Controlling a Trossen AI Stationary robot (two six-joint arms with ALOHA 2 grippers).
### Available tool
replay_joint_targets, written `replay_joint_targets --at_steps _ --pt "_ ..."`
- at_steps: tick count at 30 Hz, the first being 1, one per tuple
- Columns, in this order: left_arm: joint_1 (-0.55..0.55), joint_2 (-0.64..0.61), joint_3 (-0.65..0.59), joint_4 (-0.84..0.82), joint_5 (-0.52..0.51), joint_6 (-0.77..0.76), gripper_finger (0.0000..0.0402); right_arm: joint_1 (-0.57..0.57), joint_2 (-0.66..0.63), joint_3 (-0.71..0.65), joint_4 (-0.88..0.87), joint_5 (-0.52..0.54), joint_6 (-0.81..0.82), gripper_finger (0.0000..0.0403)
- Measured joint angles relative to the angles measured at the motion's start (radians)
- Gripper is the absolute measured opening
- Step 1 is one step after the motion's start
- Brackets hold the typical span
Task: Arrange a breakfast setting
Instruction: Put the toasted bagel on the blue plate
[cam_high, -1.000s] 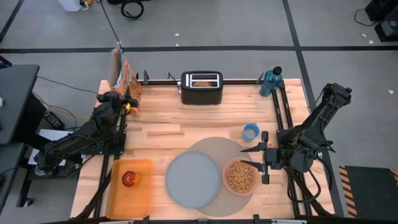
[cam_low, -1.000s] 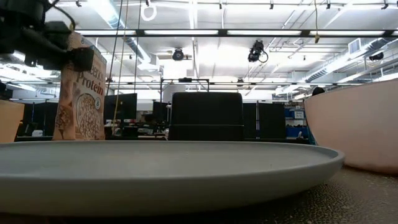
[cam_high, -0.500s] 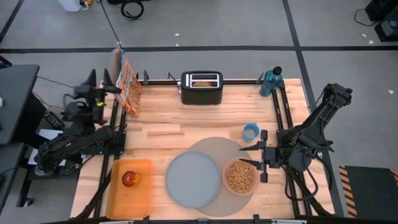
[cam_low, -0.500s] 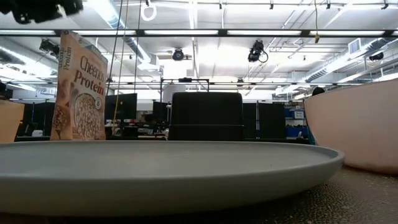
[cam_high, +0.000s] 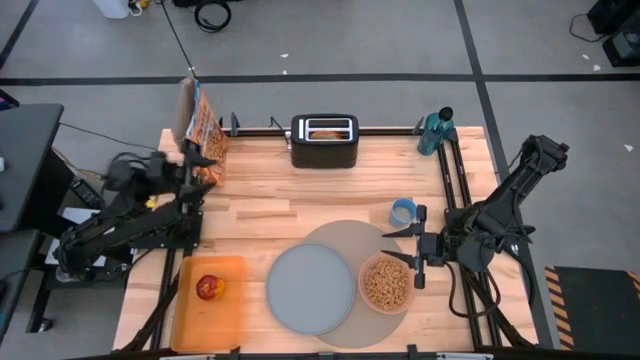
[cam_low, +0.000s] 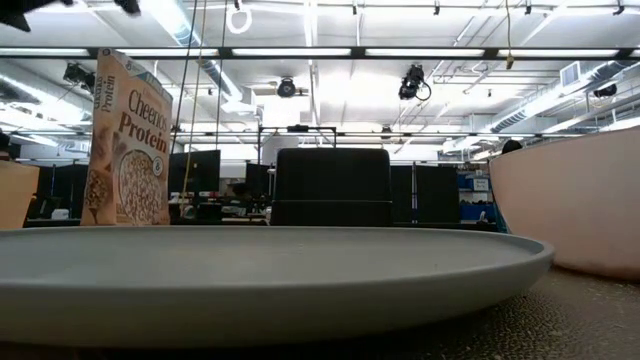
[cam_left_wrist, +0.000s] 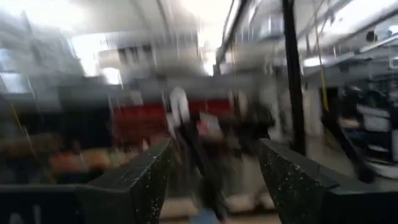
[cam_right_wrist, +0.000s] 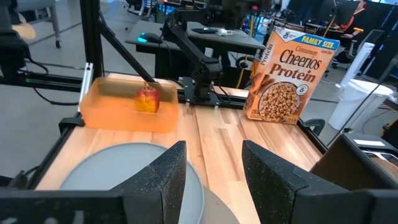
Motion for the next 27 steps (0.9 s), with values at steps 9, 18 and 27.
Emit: replay_joint_targets --at_steps 9,18,27 --pt "-0.114 0.0 -0.001 -0.318 -0.043 0.059 0.0198 -0.042 0.0 0.0 -0.005 0.0 0.0 0.0164" --pt "-0.435 0.034 -0.001 -0.318 -0.518 0.144 0.0172 -0.053 0.0 0.0 -0.006 -0.03 0.003 0.0164" --pt "-0.749 0.164 -0.001 -0.311 -0.865 0.208 0.0171 -0.053 0.0 0.0 -0.007 -0.036 0.004 0.0164"
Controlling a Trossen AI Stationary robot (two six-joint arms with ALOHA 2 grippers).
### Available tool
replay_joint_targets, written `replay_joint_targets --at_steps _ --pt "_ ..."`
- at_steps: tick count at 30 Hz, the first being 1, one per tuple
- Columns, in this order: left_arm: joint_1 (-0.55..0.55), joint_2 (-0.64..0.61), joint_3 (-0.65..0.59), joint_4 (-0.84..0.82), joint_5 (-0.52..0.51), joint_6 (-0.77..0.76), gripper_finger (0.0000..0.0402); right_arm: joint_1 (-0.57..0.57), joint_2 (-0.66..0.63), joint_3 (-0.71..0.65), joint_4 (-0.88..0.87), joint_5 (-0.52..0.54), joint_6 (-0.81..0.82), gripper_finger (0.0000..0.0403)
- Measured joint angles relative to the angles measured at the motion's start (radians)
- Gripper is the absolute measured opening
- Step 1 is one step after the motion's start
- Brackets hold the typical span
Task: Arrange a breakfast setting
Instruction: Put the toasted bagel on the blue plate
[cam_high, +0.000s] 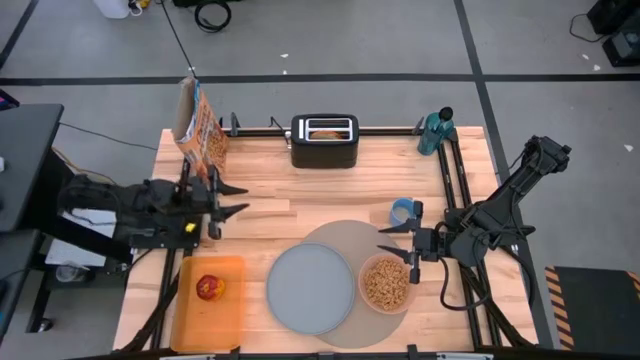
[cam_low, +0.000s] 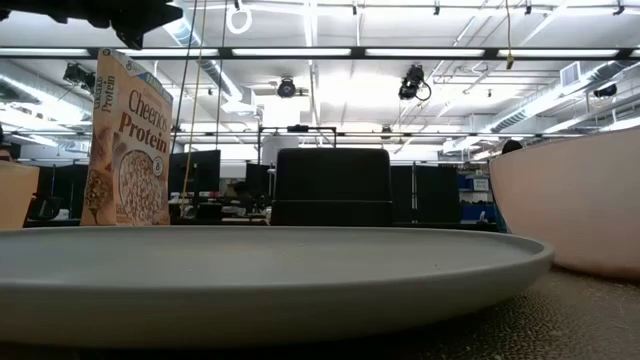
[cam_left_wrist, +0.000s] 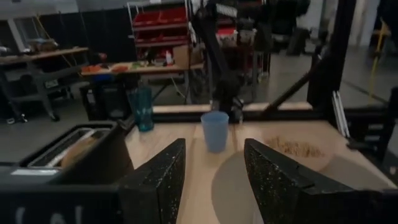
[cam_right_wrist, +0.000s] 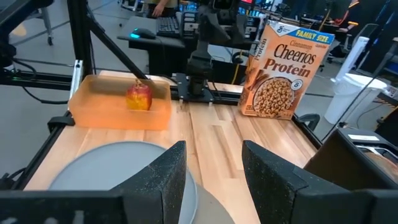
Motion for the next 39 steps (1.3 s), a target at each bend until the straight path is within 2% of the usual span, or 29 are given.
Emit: replay_joint_targets --at_steps 4,8,17,21,26,32,39 --pt "-0.057 0.041 0.0 -0.001 -0.063 -0.001 0.0171 -0.001 0.0 0.0 0.0 -0.009 0.0 0.0164" --pt "-0.078 0.068 -0.007 0.013 -0.059 -0.021 0.0171 -0.001 0.0 0.0 0.0 -0.009 0.0 0.0164" --pt "-0.087 0.058 -0.236 0.288 -0.058 -0.023 0.0171 -0.031 0.0 0.0 0.001 -0.018 -0.006 0.0164" --pt "-0.067 0.058 -0.313 0.406 -0.066 -0.022 0.0171 -0.143 0.009 0.0 0.016 -0.028 0.017 0.0164" --pt "-0.02 0.061 -0.346 0.452 -0.089 -0.031 0.0171 -0.376 0.039 0.0 0.037 -0.288 0.029 0.0164" --pt "0.007 0.068 -0.346 0.451 -0.094 -0.029 0.0171 -0.587 0.071 0.0 0.076 -0.429 -0.016 0.0164" --pt "0.007 0.068 -0.346 0.458 -0.094 -0.049 0.0171 -0.768 0.104 0.009 0.119 -0.597 -0.036 0.0164"
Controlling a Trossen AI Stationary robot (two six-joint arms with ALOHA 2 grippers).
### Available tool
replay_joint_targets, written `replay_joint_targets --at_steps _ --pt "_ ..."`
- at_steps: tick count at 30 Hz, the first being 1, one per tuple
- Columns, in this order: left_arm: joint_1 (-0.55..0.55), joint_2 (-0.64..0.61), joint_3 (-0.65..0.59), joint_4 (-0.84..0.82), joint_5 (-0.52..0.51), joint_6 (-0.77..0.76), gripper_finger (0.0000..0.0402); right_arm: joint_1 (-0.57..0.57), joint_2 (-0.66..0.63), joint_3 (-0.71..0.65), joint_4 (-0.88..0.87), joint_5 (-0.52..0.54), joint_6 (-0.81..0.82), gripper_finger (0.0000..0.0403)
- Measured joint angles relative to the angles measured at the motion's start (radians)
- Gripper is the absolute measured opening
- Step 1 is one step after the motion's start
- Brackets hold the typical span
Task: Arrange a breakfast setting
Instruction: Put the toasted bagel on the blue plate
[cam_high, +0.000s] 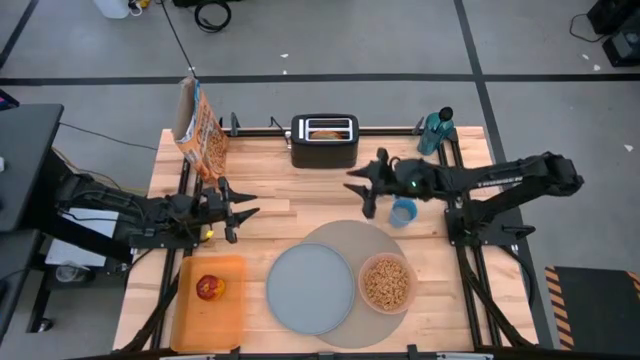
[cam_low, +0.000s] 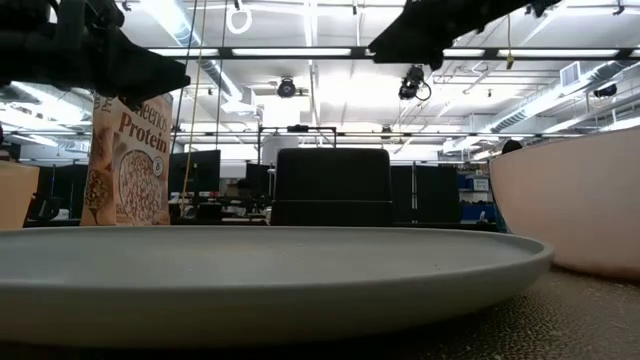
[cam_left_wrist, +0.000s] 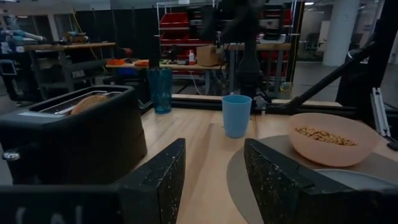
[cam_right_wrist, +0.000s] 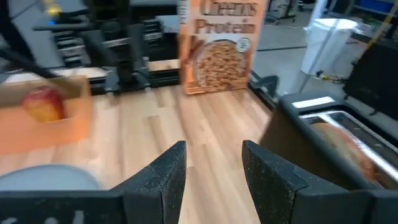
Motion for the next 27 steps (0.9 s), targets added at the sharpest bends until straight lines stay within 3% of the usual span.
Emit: replay_joint_targets --at_steps 9,17,27 --pt "0.0 0.0 0.0 -0.033 0.0 -0.025 0.0171 -0.235 0.198 0.167 -0.044 -0.225 -0.032 0.0164" --pt "0.0 0.0 0.0 -0.096 -0.058 -0.025 0.0171 -0.357 0.408 0.458 -0.25 -0.226 -0.215 0.0164" --pt "0.0 0.0 0.0 -0.158 -0.115 -0.052 0.0172 -0.482 0.564 0.605 -0.347 -0.318 -0.398 0.0164"
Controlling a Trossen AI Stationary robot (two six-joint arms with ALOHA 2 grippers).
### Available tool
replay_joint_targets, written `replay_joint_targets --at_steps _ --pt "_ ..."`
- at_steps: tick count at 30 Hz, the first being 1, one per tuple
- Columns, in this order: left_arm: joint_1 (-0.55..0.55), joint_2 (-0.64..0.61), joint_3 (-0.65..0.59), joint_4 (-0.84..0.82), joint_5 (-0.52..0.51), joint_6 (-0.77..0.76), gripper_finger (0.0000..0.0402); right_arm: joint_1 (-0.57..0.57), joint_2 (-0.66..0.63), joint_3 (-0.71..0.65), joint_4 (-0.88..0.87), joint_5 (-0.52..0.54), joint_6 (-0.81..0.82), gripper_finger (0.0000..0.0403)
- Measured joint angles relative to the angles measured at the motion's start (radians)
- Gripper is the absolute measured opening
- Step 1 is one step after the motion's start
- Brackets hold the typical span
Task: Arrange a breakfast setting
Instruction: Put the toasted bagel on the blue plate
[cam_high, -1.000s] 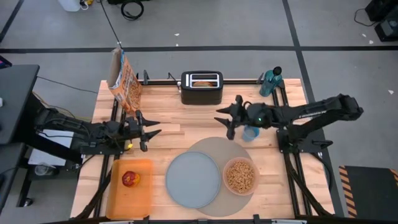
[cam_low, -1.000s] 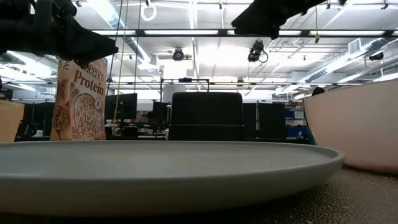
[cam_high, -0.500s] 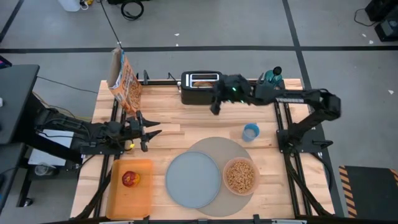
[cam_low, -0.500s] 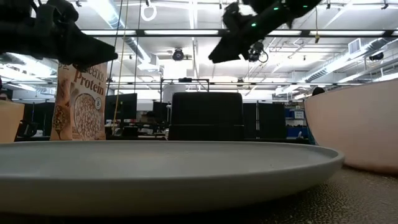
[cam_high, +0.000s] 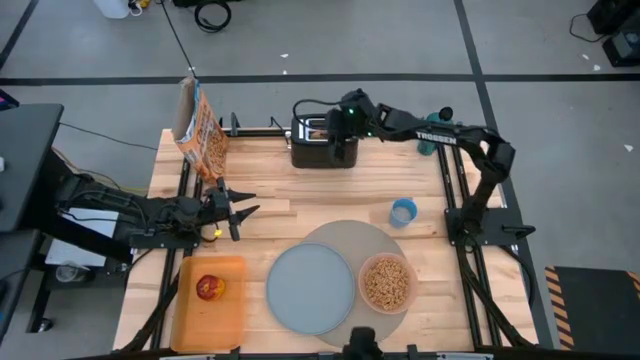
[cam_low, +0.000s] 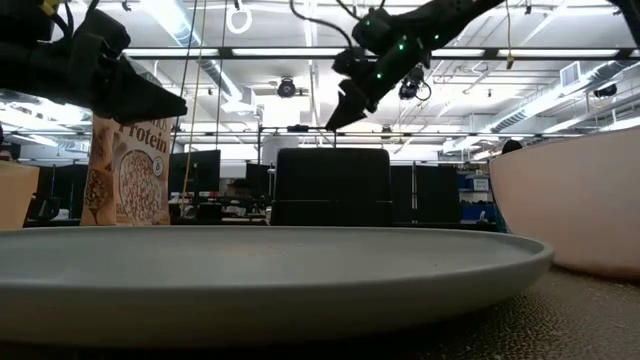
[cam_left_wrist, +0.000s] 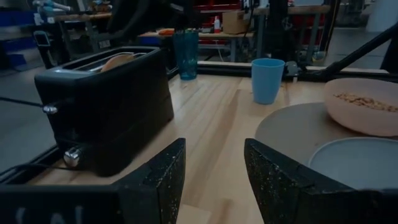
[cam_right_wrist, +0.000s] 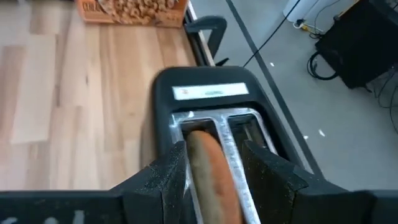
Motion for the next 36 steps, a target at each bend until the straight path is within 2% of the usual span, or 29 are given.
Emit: replay_joint_targets --at_steps 5,11,25,36 --pt "0.0 0.0 0.0 -0.013 0.0 -0.026 0.0172 -0.056 0.055 0.027 -0.019 -0.105 -0.022 0.0164" --pt "0.0 0.0 0.0 -0.023 0.0 -0.04 0.0172 -0.081 0.072 0.027 0.01 -0.096 -0.057 0.0164" --pt "0.0 0.0 0.0 -0.052 0.0 -0.053 0.0172 -0.078 0.073 0.024 0.012 -0.172 -0.022 0.0164" --pt "0.0 0.0 0.0 -0.053 -0.001 -0.052 0.0172 -0.073 0.083 -0.004 -0.01 -0.092 -0.041 0.0162"
